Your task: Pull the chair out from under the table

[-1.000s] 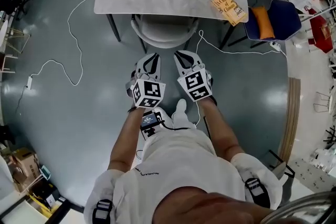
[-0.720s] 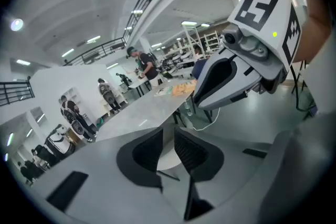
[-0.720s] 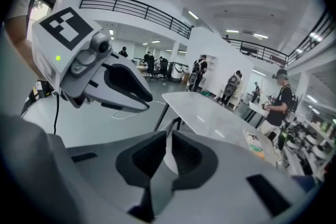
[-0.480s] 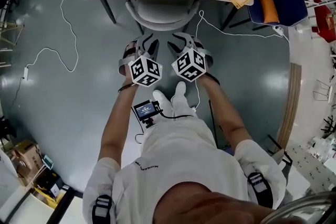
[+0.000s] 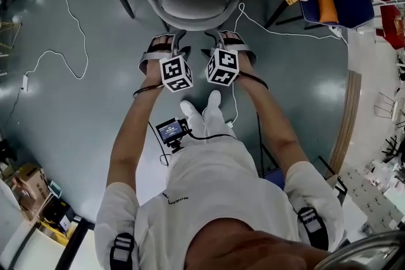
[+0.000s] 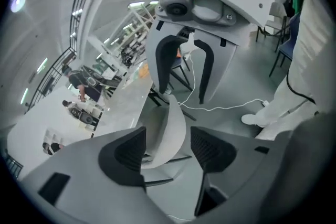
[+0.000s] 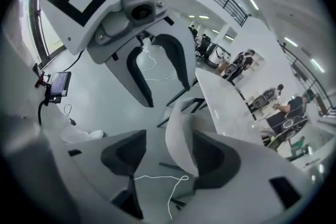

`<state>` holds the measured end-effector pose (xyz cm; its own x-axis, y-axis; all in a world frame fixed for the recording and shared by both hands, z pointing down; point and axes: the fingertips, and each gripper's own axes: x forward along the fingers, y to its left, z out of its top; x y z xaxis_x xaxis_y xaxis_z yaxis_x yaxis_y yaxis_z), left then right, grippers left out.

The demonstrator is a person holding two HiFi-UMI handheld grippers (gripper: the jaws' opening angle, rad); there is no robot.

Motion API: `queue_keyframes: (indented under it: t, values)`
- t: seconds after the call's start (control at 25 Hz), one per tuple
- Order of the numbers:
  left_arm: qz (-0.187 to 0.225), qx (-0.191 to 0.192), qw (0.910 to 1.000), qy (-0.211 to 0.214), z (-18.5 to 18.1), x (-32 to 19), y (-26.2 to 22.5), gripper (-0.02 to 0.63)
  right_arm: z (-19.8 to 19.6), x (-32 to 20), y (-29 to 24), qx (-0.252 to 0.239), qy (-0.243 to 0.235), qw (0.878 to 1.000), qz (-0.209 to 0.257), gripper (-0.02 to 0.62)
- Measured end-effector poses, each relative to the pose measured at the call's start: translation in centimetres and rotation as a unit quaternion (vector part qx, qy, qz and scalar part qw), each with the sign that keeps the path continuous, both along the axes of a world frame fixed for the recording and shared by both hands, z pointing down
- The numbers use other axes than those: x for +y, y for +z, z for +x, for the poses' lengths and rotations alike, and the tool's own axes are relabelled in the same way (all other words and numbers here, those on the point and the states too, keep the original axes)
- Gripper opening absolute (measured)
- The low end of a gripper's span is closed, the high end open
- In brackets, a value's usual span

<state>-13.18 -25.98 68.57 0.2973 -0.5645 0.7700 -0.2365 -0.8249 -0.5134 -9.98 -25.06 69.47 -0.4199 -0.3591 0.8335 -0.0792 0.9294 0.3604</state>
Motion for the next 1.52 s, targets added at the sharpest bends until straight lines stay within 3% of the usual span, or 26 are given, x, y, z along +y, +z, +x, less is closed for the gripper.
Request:
queue_keyframes:
  t: [0.2,0.36,0.84,1.04,1.12,1.2,1.32,1.52]
  values:
    - [-0.004,-0.05,0.9983,0.03,-0.6,-1.1,3.0,0.261,0.3,-1.9,2.7,0.045,-0.021,0.999,0.014,0.285]
    - [0.026,-0.103,0.9924,0.061,-1.3,-3.0,5.3,0.261,0.4,-3.7,4.6,0.074,-0.047,0.996,0.035,0.285]
    - [0.018,-0.123,0.9891,0.079,-1.3,-6.0,10.2,0.261,1.1,-6.6,10.0,0.117,-0.065,0.99,0.033,0.285]
    - [0.033,-0.14,0.9854,0.09,-0.9,-7.1,10.7,0.258,1.1,-7.4,11.3,0.129,-0.076,0.988,0.046,0.285]
    - [0.026,-0.143,0.9854,0.089,-1.0,-7.1,11.1,0.224,1.0,-7.5,11.8,0.131,-0.073,0.988,0.044,0.284]
    - [0.018,-0.14,0.986,0.088,-1.3,-7.1,11.4,0.183,0.9,-7.8,11.9,0.132,-0.07,0.987,0.051,0.256]
    - [0.014,-0.139,0.9858,0.093,-1.5,-6.6,11.9,0.118,0.9,-7.9,12.0,0.134,-0.071,0.987,0.056,0.137]
    - [0.007,-0.136,0.9863,0.093,-1.6,-6.1,12.2,0.076,0.8,-7.5,12.3,0.138,-0.075,0.986,0.052,0.097]
